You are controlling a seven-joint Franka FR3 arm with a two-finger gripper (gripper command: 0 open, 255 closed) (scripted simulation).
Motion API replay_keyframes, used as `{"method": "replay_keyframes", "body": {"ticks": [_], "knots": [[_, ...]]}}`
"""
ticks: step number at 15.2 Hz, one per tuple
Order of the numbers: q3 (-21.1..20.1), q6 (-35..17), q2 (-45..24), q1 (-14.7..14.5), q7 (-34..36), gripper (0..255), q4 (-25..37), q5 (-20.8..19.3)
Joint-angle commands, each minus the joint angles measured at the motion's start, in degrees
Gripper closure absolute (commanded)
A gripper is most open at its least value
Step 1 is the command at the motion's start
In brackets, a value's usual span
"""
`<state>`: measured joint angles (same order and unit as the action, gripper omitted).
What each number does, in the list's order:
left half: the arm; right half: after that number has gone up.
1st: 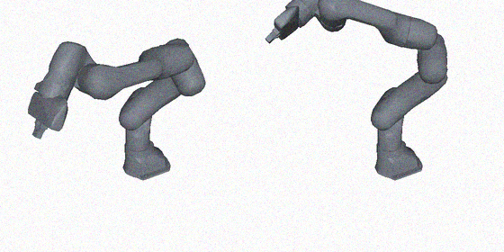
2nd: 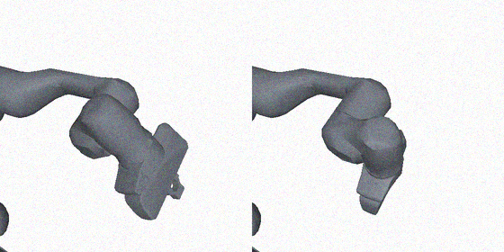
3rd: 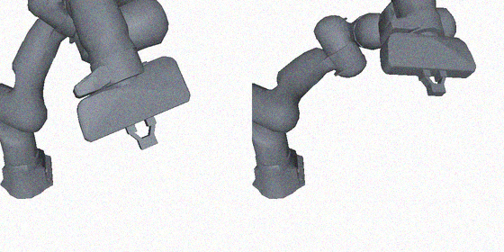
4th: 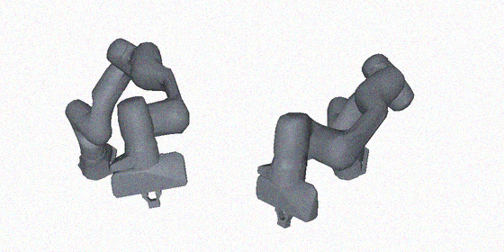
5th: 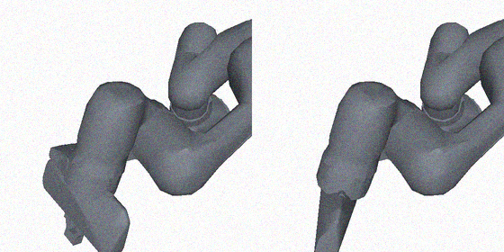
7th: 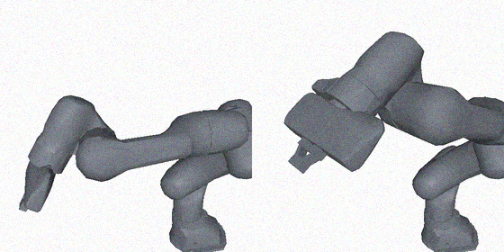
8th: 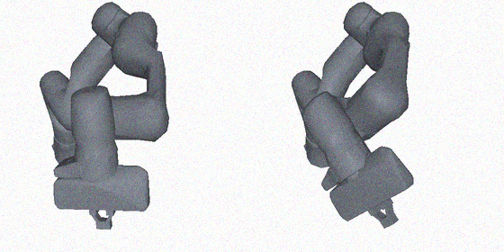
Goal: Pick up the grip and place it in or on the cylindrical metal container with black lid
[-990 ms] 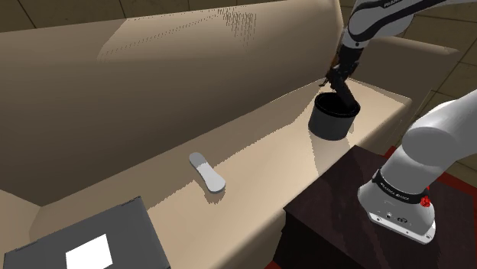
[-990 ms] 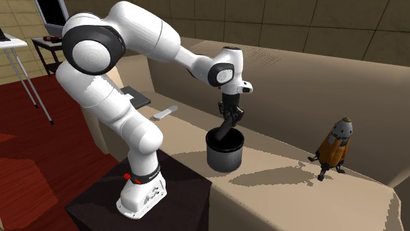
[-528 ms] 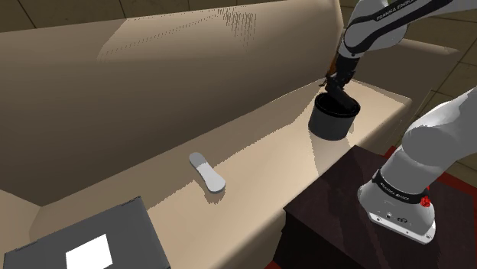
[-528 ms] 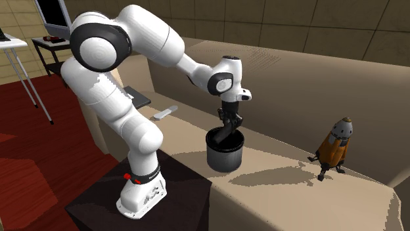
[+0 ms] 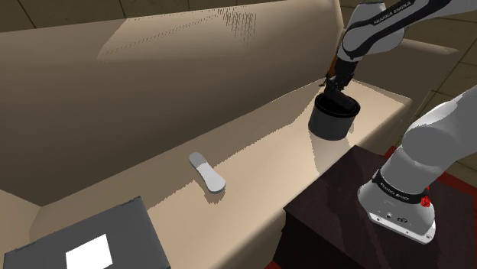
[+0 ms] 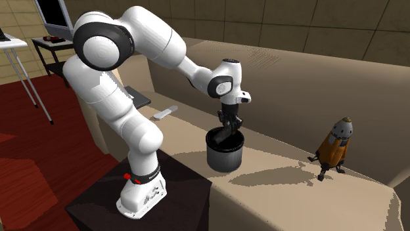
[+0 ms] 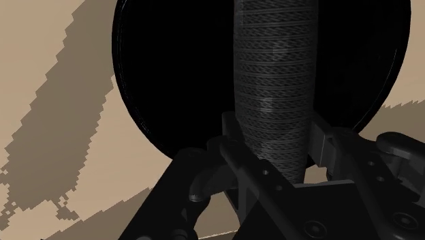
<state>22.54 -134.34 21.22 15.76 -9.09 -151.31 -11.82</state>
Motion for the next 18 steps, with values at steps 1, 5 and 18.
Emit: {"method": "replay_keyframes", "body": {"ticks": [1,5,18], "knots": [[0.0,-0.01,-0.01,0.0,0.0,0,0.0,0.0],[0.0,-0.01,0.0,0.0,0.0,0,0.0,0.0],[-1.61,8.83,5.21,0.33,0.53,0,3.68,-0.13]]}}
